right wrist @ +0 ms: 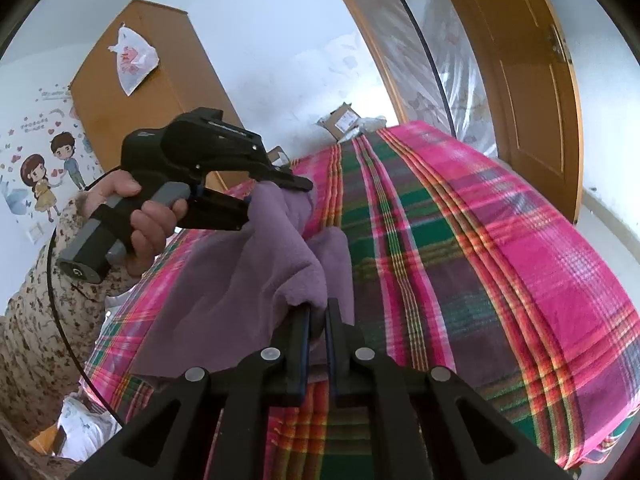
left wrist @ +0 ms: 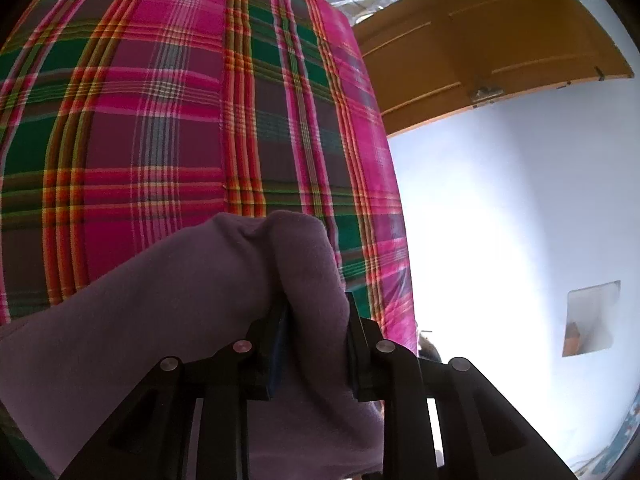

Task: Fold clothes
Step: 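Fold the held mauve edge over the bundle with both grippers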

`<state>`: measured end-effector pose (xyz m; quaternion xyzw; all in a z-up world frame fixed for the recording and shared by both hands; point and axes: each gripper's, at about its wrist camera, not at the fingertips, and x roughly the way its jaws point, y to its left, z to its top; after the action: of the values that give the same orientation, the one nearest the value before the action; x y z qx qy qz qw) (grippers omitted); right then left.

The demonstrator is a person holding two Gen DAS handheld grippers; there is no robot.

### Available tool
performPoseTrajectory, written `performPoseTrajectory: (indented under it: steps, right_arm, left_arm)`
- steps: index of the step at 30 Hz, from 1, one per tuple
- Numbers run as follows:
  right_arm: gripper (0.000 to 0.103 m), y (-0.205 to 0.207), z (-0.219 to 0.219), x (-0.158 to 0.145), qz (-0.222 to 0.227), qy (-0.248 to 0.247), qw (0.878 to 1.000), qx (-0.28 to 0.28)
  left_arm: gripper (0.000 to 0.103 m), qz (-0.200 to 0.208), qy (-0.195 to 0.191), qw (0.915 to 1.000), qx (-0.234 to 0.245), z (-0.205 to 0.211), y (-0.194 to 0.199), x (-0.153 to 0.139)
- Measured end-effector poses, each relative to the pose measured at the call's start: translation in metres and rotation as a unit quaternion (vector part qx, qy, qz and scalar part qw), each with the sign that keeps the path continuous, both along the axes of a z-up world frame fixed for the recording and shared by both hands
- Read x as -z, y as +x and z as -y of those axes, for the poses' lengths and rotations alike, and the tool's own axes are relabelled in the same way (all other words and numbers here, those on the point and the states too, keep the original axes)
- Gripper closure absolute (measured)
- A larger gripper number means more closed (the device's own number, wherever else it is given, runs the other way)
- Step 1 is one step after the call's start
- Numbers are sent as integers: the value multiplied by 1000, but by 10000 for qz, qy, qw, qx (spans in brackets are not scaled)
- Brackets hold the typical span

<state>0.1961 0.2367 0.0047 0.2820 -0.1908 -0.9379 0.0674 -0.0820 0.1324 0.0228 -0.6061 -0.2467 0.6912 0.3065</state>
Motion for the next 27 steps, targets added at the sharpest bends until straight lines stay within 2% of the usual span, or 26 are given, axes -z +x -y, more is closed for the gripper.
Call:
performPoseTrajectory:
  steps: [5, 11, 16, 19, 23, 27]
  right_arm:
    - [95, 0, -9, 12, 187, -265, 9995, 15]
    - [94, 6, -15, 20, 330, -321, 9988, 168]
    - [94, 14, -22, 20, 408, -240, 9984, 306]
    - [88, 17, -26, 20, 492, -266, 9978, 348]
    - [88, 27, -19, 11, 606, 234, 9973, 350]
    - [88, 33, -30, -4, 523, 345, 9964, 571]
  left_arm:
    - [74, -100, 251, 9996, 62, 5, 5, -8]
    - [74, -278, 501, 9984, 22, 17, 11, -20]
    - [74, -416, 511, 9978, -120, 39, 14, -23]
    - [74, -548, 468, 9972, -213, 58, 25, -24]
    - [74, -800, 357, 9952, -431, 93, 45, -24]
    - [74, -835, 380, 9931, -728, 126, 65, -16]
